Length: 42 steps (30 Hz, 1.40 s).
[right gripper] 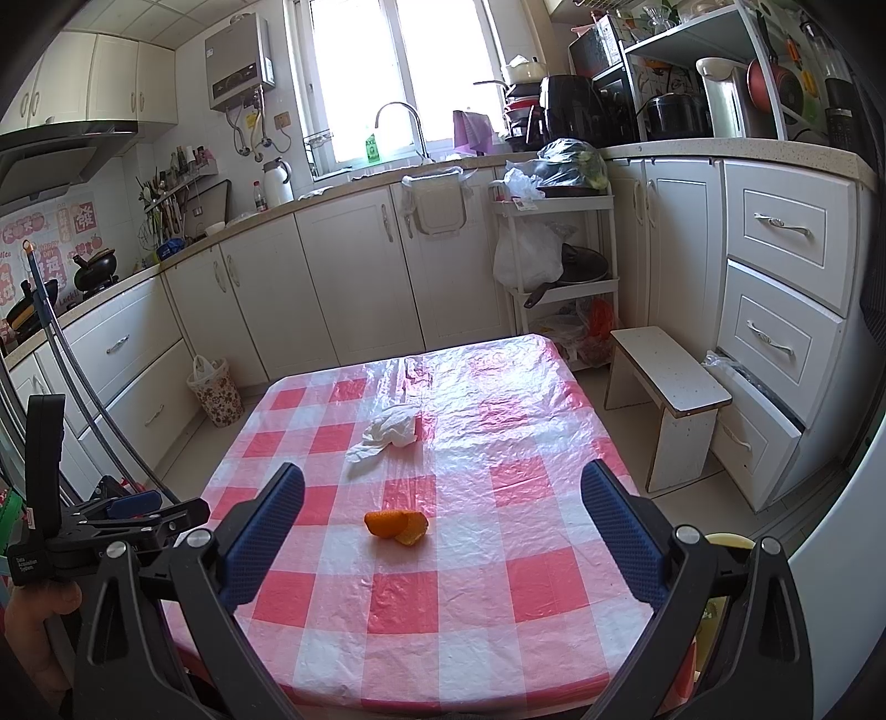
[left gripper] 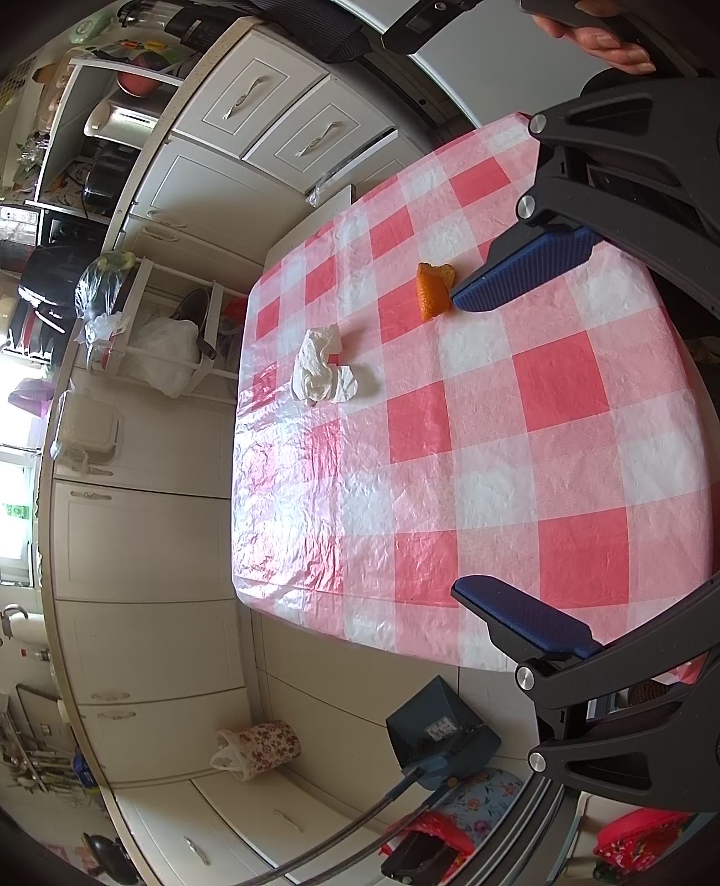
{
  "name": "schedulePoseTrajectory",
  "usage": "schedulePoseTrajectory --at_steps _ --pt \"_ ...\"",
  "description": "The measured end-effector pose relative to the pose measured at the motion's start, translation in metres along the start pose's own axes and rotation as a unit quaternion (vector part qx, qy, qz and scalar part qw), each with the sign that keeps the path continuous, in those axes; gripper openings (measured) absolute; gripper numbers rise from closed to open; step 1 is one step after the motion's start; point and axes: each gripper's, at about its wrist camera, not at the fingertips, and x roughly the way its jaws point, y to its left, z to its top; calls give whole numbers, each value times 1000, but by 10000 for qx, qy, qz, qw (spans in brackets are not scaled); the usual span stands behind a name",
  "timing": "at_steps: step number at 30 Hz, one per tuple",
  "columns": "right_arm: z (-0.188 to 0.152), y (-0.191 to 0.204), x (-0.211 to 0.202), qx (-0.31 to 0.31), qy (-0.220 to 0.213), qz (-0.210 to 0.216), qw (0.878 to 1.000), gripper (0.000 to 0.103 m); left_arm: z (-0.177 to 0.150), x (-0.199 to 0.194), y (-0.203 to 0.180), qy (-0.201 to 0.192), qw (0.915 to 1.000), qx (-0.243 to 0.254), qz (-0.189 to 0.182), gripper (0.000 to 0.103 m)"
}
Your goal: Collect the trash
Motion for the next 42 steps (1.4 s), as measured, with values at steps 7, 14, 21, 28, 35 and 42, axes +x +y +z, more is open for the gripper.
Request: schedulePoseTrajectory --at_steps 7,14,21,28,35,42 --pt "4 1 22 -92 586 404 9974 96 0 -4 11 -19 10000 -76 61 93" --pt "4 29 69 -839 1469 802 9823 96 5 -4 41 6 9996 -269 -86 92" --pt "-19 42 127 -1320 2127 824 9646 96 30 24 22 51 9995 -33 -322 93" --pt "-31 34 166 -1363 2438 944 9556 95 77 87 -24 287 9958 559 -668 93" --pt "-39 21 178 -1356 2610 1149 9488 76 106 173 -58 609 9928 742 -712 92" --pt "-36 19 182 -1287 2498 1215 9520 76 119 225 -71 716 9924 886 -466 92"
